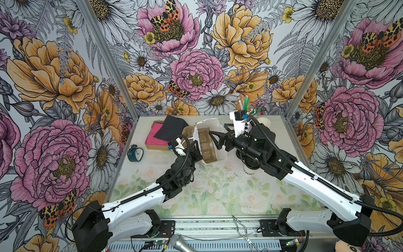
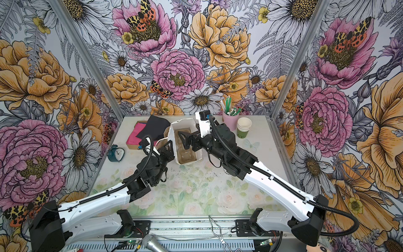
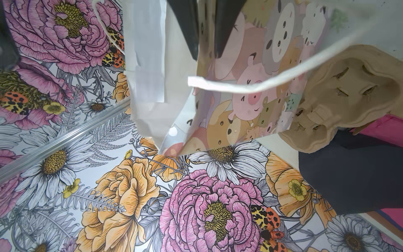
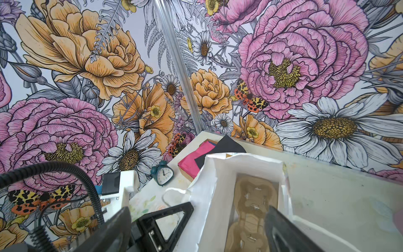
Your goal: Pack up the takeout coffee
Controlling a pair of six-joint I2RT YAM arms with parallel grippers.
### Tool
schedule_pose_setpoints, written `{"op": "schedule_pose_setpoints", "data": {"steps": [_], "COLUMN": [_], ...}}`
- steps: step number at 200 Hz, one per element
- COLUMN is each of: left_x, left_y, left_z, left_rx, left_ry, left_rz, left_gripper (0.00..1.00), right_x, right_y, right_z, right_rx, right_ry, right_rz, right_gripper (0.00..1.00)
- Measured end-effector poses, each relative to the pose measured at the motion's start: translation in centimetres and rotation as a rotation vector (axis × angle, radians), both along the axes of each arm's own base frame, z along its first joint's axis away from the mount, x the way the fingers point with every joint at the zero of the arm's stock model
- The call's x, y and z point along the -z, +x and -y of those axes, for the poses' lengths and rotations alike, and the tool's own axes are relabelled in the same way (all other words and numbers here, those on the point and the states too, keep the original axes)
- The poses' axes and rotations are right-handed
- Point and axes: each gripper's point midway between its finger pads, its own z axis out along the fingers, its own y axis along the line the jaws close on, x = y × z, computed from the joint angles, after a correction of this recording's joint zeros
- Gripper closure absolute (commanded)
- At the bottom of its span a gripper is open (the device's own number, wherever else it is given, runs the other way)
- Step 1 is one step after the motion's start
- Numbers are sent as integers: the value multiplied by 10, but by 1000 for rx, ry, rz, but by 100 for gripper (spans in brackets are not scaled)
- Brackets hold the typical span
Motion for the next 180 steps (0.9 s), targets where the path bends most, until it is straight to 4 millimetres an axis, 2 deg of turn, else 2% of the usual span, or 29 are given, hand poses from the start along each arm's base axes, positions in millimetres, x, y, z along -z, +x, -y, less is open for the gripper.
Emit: {"op": "schedule_pose_setpoints", "data": {"steps": [30,60,73,97,116,133,157,180], "left_x": [-2,-5,-15,-49,-80,-96,-93,-82], "left_y": [5,11,16,21,22,21,22,24], "left_z": [-7,-11,-15,-25,-32,-35,-35,-31], "left_rx": [-5,12,16,18,24,37,53,72], "left_ry": [-47,-16,6,43,80,108,140,157], "left_rz": [-7,-5,5,49,100,132,123,99], "left_gripper": [58,38,30,19,17,17,17,17], "right_x": [2,6,8,17,28,40,56,68], "right_y": [7,12,16,24,29,33,42,69], "right_z": [7,13,17,29,40,49,55,48], "right_rx": [30,51,66,109,152,189,221,232], "right_ry": [-6,-18,-23,-54,-89,-128,-185,-250], "right_rz": [-4,-14,-19,-46,-75,-106,-157,-213], "right_gripper": [4,4,4,4,4,4,4,3]}}
